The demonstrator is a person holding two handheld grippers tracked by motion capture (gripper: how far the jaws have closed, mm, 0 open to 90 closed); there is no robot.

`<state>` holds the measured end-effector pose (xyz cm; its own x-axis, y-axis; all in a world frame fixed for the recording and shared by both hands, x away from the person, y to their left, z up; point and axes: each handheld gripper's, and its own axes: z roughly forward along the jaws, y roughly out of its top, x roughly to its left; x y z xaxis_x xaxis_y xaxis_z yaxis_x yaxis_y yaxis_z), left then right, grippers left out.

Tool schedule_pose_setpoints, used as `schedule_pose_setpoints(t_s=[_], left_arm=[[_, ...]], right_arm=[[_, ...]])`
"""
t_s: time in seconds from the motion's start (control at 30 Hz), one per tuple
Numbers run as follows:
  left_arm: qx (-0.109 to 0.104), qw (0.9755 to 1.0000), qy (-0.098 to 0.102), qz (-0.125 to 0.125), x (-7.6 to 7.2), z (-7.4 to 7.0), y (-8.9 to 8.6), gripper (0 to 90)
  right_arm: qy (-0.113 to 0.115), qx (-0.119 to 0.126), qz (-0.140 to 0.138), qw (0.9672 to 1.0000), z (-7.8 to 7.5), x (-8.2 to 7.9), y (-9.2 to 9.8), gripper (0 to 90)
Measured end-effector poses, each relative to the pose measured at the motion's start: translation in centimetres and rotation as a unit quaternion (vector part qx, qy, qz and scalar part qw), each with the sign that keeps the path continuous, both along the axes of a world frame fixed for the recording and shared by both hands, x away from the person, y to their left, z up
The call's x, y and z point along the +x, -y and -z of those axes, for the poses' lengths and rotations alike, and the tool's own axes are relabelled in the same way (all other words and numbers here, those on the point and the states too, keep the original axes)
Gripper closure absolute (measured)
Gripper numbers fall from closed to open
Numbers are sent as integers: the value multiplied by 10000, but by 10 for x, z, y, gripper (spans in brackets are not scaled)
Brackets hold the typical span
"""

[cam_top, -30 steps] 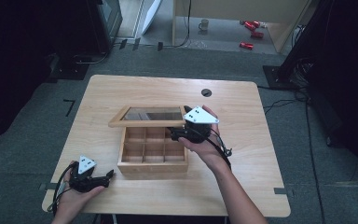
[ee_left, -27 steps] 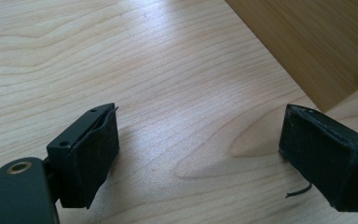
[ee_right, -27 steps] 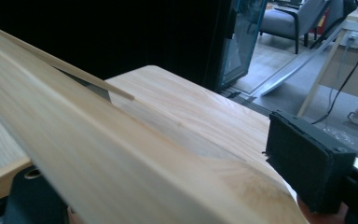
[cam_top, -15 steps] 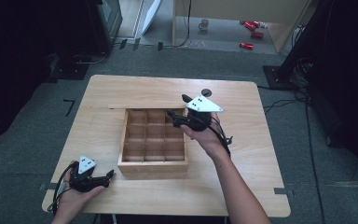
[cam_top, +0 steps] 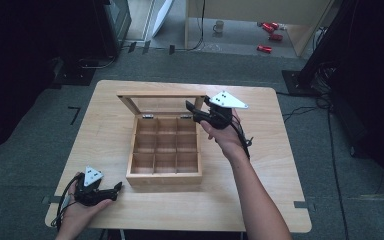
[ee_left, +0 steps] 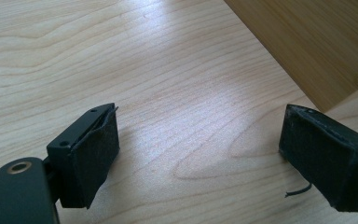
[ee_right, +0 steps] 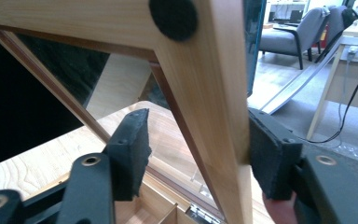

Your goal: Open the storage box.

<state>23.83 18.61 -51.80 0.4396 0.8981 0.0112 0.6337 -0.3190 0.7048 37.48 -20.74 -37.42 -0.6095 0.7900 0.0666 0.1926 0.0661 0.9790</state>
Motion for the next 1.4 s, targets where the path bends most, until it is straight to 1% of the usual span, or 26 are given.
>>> schedule_pose_setpoints(t_s=[0.2, 0.23, 0.27, 0.37, 0.43, 0.47, 0.5, 0.53, 0.6, 0.63, 0.7, 0.73, 0.77, 0.83, 0.87, 0.9, 0.97, 1.2, 1.4], left_arm=[[0, 10000, 0, 4, 0, 0, 0, 123], [-1, 10000, 0, 3, 0, 0, 0, 123], [-2, 10000, 0, 3, 0, 0, 0, 123], [-1, 10000, 4, 2, 0, 0, 0, 123], [-3, 10000, 4, 2, 0, 0, 0, 123], [-6, 10000, 1, 1, 0, 0, 0, 123], [-6, 10000, 2, 2, 0, 0, 0, 123], [-6, 10000, 3, 2, 0, 0, 0, 123], [2, 10000, 2, 6, 0, 0, 0, 123], [3, 10000, -3, 11, 0, 0, 0, 123], [5, 10000, -1, 11, 1, 0, 0, 123], [3, 10000, 1, 8, 0, 0, 0, 123], [4, 10000, 1, 10, 1, 0, 0, 123], [-2, 10000, -2, 7, 0, 0, 0, 123], [1, 10000, -3, 9, 0, 0, 0, 123], [9, 10000, -1, 14, 1, 0, 0, 123], [10, 10000, 0, 14, 1, 0, 0, 123], [6, 10000, 2, 7, 1, 0, 1, 123], [6, 10000, 3, 5, 1, 0, 1, 123]], right_arm=[[-10, -1, -77, 10000, -4, 12, 7, 521], [-17, 13, -74, 10000, -5, 17, 8, 538], [-17, 13, -74, 10000, -5, 17, 8, 538], [-111, 78, -75, 9999, -8, 24, 10, 557], [-148, 97, -35, 9998, -9, 29, 12, 578], [-188, 116, 43, 9997, -10, 33, 13, 615], [-188, 116, 43, 9997, -10, 33, 13, 615], [-216, 142, 123, 9996, -11, 36, 14, 645], [-299, 211, 219, 9991, -13, 42, 14, 649], [-330, 195, 258, 9989, -14, 45, 13, 653], [-402, 89, 306, 9987, -17, 54, 12, 663], [-442, -22, 362, 9984, -19, 61, 11, 669], [-442, -22, 362, 9984, -19, 61, 11, 669], [-494, -56, 409, 9979, -20, 68, 10, 673], [-517, -39, 412, 9978, -20, 70, 10, 673], [-585, 24, 441, 9973, -19, 76, 9, 674], [-614, 39, 461, 9970, -19, 78, 9, 674], [-976, 155, 654, 9929, -19, 100, 6, 674], [-1135, 242, 743, 9905, -16, 113, 5, 673]])
